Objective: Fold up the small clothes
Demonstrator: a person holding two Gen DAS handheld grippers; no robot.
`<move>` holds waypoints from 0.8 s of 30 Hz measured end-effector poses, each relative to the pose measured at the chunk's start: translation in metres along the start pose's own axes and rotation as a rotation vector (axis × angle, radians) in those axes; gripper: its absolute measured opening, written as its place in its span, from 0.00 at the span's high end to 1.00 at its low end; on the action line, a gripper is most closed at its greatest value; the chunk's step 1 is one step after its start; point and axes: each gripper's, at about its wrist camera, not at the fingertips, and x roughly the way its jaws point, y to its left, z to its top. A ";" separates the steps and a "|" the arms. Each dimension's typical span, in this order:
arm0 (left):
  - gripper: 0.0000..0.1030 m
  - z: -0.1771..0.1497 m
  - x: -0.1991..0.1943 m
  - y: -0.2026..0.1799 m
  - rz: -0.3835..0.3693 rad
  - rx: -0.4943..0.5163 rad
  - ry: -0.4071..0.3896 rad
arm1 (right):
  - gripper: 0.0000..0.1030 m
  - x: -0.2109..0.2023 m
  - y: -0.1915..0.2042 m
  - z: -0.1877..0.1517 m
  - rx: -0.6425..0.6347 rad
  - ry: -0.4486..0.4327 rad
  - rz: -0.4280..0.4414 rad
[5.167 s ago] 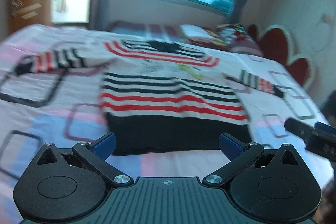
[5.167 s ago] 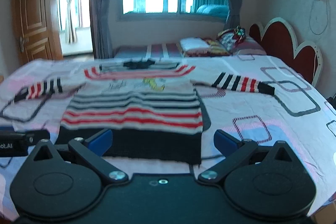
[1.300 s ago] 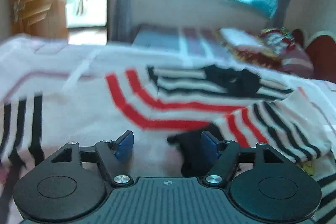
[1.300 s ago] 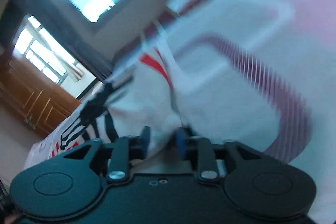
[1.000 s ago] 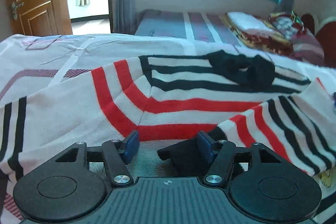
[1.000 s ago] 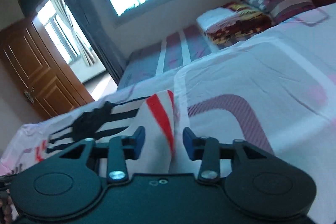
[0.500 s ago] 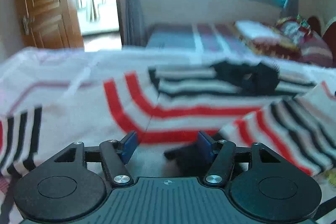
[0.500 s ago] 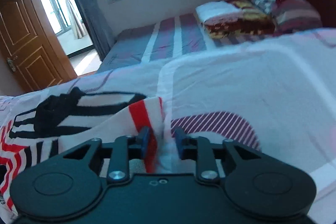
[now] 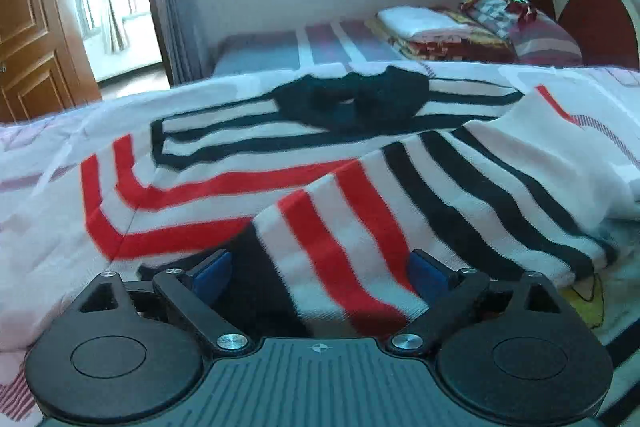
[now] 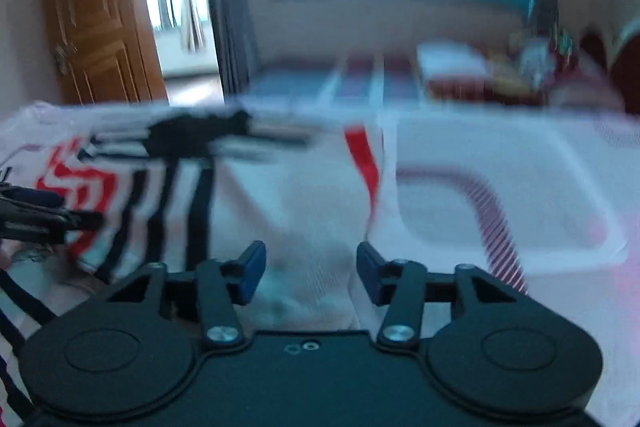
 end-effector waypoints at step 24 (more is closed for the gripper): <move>0.47 -0.180 -0.113 0.437 0.061 -1.085 -0.263 | 0.40 -0.062 0.133 0.014 0.306 -0.013 -0.069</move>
